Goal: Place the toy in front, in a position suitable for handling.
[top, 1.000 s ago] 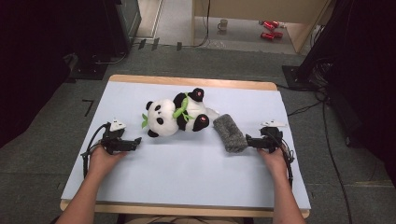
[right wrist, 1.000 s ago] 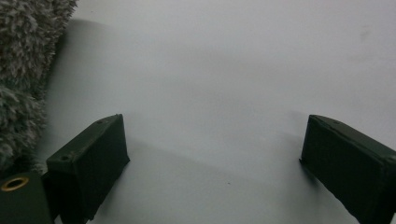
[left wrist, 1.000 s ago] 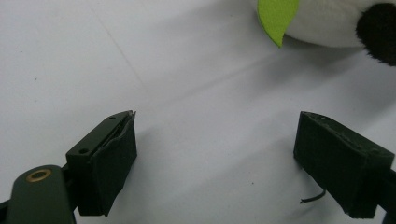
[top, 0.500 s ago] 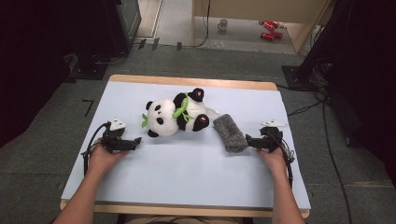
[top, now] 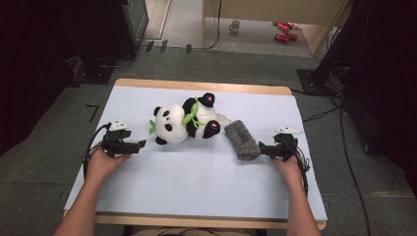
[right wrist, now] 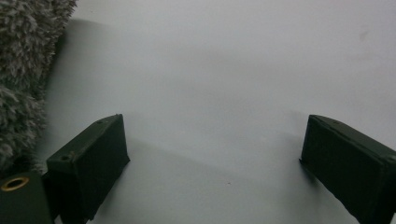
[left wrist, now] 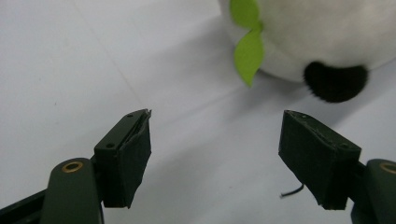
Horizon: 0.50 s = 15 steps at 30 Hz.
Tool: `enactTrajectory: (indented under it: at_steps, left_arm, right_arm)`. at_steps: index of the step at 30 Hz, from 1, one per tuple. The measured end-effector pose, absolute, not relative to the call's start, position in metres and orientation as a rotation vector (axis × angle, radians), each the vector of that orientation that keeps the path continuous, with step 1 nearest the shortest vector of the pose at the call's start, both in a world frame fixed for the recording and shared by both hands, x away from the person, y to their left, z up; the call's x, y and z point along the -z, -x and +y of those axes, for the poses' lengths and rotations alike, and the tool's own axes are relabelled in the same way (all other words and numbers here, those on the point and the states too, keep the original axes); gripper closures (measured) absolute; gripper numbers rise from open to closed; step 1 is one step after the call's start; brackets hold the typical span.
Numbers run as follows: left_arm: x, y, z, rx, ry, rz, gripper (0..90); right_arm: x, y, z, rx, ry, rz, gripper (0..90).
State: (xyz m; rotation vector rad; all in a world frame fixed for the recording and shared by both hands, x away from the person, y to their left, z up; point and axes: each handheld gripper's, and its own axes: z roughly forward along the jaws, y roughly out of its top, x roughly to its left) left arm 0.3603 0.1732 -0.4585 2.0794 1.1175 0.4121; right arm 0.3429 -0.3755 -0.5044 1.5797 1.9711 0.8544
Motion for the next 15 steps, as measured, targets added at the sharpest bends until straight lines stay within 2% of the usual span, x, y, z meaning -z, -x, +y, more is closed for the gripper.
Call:
enactTrajectory:
  at_steps: [15]
  left_arm:
    - [0.423, -0.358, 0.151, -0.3, -2.067, 1.048, 28.0]
  right_arm:
    - [0.504, -0.343, -0.375, -0.853, -1.583, 1.968, 6.4]
